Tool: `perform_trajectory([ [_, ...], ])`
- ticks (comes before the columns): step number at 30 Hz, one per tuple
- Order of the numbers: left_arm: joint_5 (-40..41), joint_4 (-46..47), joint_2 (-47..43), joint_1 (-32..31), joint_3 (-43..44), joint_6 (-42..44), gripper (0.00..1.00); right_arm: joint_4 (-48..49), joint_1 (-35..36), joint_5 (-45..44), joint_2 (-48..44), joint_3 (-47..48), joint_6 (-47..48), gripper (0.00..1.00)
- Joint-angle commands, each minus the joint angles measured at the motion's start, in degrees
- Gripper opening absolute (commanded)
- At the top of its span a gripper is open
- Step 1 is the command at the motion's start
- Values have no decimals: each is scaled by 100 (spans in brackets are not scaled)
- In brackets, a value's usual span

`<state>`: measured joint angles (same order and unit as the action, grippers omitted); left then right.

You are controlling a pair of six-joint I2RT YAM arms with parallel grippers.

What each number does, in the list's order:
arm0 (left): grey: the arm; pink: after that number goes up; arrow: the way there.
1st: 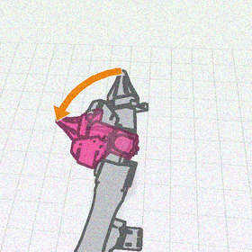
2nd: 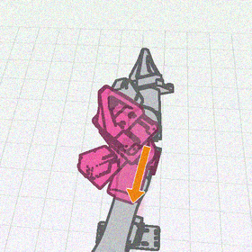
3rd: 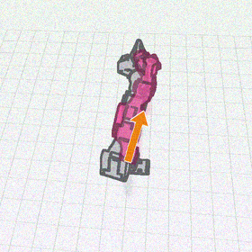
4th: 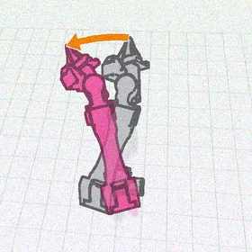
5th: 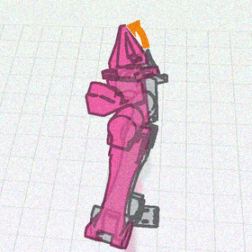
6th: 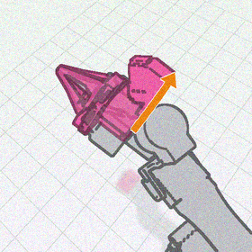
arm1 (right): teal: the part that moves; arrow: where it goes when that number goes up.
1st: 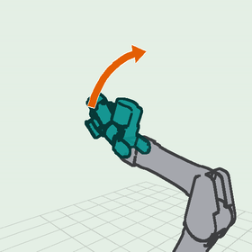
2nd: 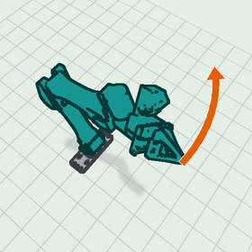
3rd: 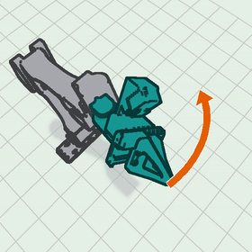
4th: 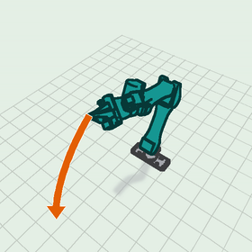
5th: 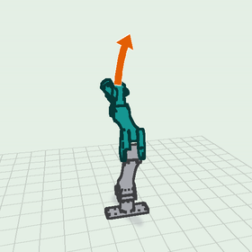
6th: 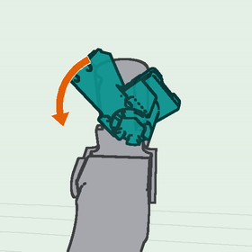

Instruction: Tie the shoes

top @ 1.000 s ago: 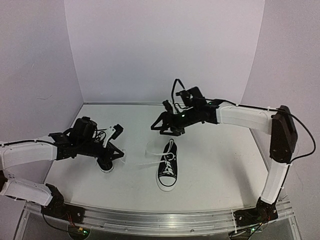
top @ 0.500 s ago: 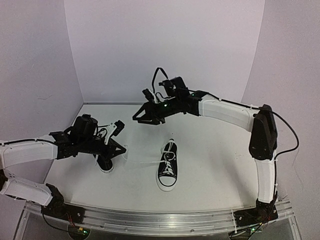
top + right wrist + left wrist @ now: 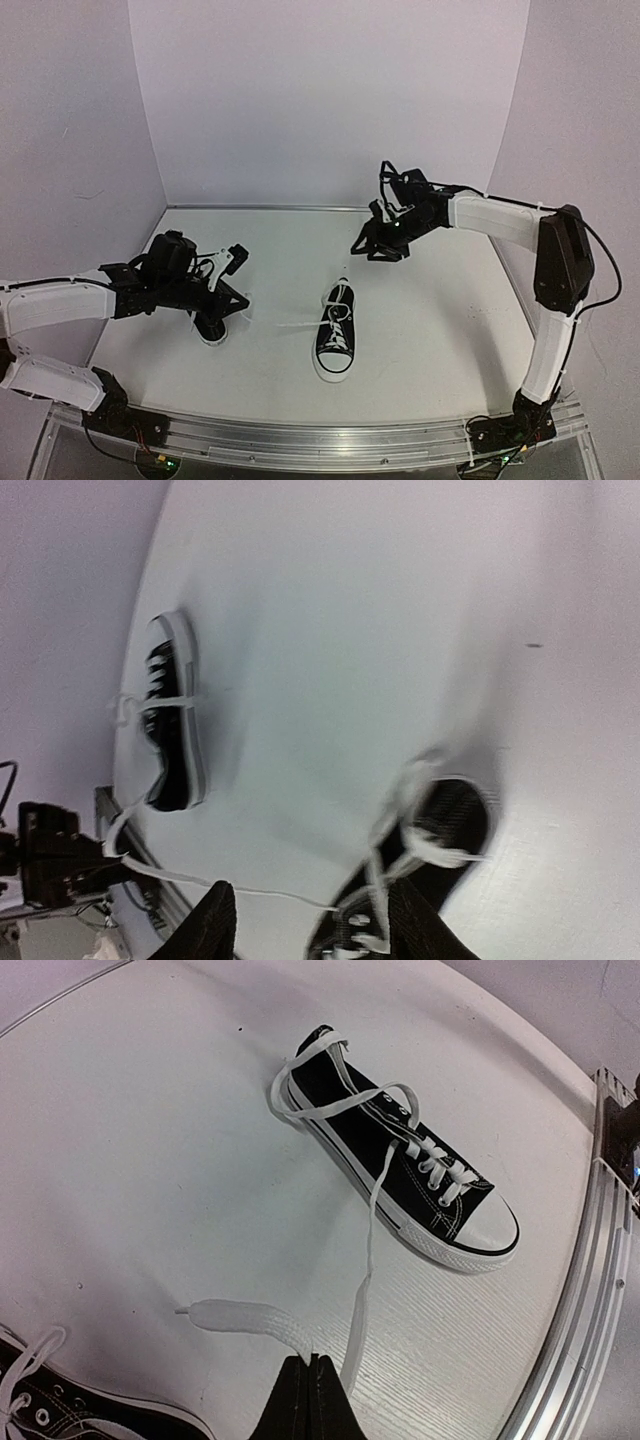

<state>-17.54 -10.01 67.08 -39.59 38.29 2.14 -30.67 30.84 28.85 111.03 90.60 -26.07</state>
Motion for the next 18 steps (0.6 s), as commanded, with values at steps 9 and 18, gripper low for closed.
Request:
perform_trajectory([
  [9,-94,-11,435,-4,571,432,0,-443,195,212,598,191,1448,61],
  [18,-25,85,606,-4,616,355,0,-458,196,427,1192,711,1622,51],
])
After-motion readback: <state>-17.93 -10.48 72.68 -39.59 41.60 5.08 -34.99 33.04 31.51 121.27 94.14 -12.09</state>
